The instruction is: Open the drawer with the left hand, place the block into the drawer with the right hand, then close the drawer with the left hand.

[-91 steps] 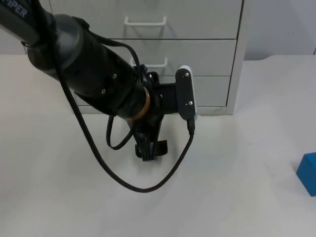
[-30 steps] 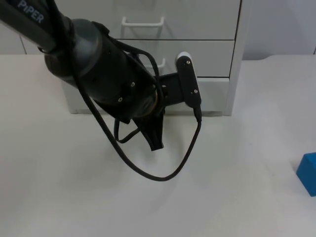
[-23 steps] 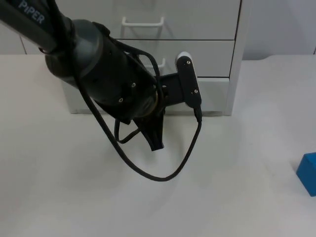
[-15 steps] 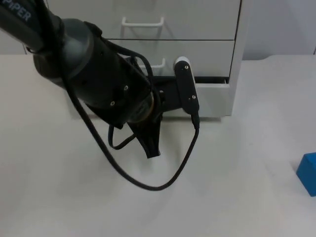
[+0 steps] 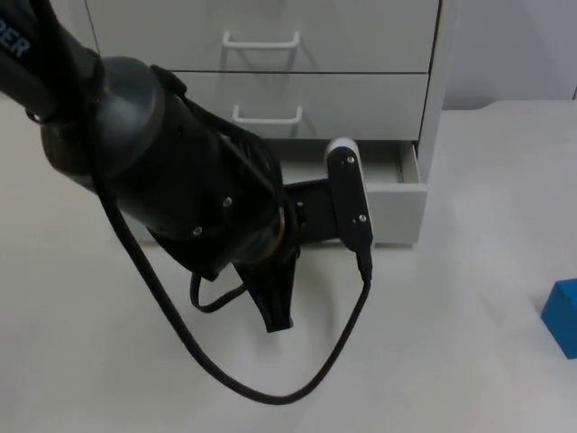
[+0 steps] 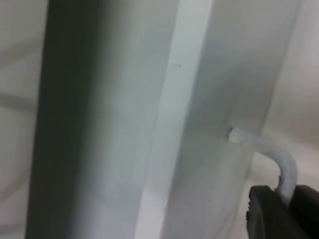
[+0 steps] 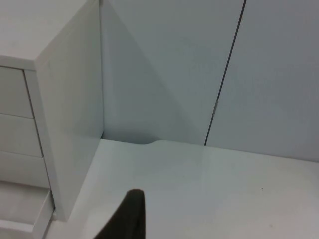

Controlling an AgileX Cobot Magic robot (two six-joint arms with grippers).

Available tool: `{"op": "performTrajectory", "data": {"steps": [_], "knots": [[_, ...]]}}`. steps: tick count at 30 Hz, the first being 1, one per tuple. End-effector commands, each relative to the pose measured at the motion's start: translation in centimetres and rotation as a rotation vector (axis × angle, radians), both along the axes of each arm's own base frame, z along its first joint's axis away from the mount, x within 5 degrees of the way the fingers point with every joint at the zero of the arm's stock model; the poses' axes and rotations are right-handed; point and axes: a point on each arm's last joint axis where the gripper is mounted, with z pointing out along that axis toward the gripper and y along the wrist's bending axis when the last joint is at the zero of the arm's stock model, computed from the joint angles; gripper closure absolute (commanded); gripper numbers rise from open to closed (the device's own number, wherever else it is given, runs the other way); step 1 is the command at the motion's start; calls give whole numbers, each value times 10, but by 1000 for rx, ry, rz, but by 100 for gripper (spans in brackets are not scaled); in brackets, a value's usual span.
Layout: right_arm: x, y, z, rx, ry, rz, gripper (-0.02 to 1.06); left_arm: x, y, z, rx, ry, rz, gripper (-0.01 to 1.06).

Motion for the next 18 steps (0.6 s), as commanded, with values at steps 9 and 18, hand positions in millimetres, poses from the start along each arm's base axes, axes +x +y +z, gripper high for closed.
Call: {"op": "performTrajectory", "data": {"steps": [9, 18], "knots": [[0, 0, 3, 0, -16, -2, 2, -17, -15, 1, -45, 18, 6, 105], [0, 0, 3, -2, -17, -3, 2, -25, -14, 5, -64, 50, -22, 105]]}}
